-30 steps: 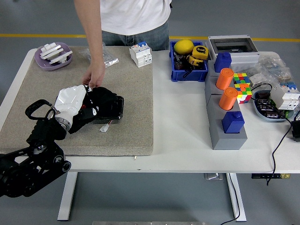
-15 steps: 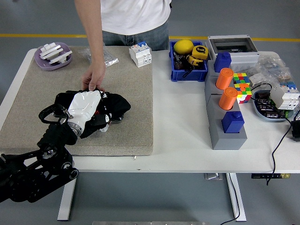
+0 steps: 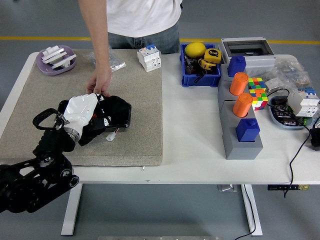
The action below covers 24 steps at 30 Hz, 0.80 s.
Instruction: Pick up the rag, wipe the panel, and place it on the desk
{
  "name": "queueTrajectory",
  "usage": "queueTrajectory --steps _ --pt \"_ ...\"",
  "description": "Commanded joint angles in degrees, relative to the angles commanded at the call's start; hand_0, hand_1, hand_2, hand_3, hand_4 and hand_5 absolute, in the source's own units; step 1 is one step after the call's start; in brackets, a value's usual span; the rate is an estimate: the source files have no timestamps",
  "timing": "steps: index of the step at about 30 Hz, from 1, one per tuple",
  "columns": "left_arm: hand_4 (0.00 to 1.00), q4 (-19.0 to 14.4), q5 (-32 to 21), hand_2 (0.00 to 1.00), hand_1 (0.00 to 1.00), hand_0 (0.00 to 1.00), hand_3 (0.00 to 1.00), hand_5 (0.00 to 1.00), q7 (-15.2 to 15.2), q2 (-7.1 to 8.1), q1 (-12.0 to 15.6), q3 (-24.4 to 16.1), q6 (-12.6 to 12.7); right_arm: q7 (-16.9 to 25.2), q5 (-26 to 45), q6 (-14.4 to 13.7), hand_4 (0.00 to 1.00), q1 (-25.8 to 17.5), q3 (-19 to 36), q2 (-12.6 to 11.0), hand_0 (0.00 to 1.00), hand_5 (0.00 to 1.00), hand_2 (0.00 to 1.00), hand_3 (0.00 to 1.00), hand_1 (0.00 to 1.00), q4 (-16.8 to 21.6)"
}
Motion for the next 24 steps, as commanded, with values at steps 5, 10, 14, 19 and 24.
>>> queueTrajectory --steps 5,10,14,19,24 --pt "0.494 1.17 0.07 0.473 0.162 0.336 0.503 0.002 0.02 0.46 0.52 -1.61 -0.02 0.08 0.26 0.01 0.998 -0.09 -0.14 0.04 0.709 0.542 0.695 0.639 0.698 -0.02" --pt "0.493 1.72 0.75 0.473 0.162 0.335 0.502 0.002 0.05 1.02 1.46 -3.34 -0.08 0.09 0.38 0.0 0.998 -0.15 -0.15 0.03 0.71 0.543 0.695 0.639 0.698 -0.01" --pt "0.495 2.63 0.86 0.473 0.162 0.336 0.503 0.002 -0.12 1.2 2.21 -5.08 -0.08 0.15 0.5 0.03 0.998 -0.14 -0.27 0.02 0.71 0.543 0.695 0.64 0.698 0.0" --pt "0.495 3.13 0.7 0.473 0.162 0.336 0.503 0.002 -0.13 1.82 2.16 -6.19 0.14 -0.06 0.1 0.01 0.998 -0.19 0.09 -0.01 0.71 0.543 0.695 0.64 0.698 0.0" --pt "0.498 3.65 1.12 0.474 0.162 0.336 0.504 0.002 0.1 2.16 2.33 -7.16 0.07 0.17 0.54 0.05 0.998 -0.07 -0.3 0.08 0.71 0.543 0.695 0.639 0.698 0.0"
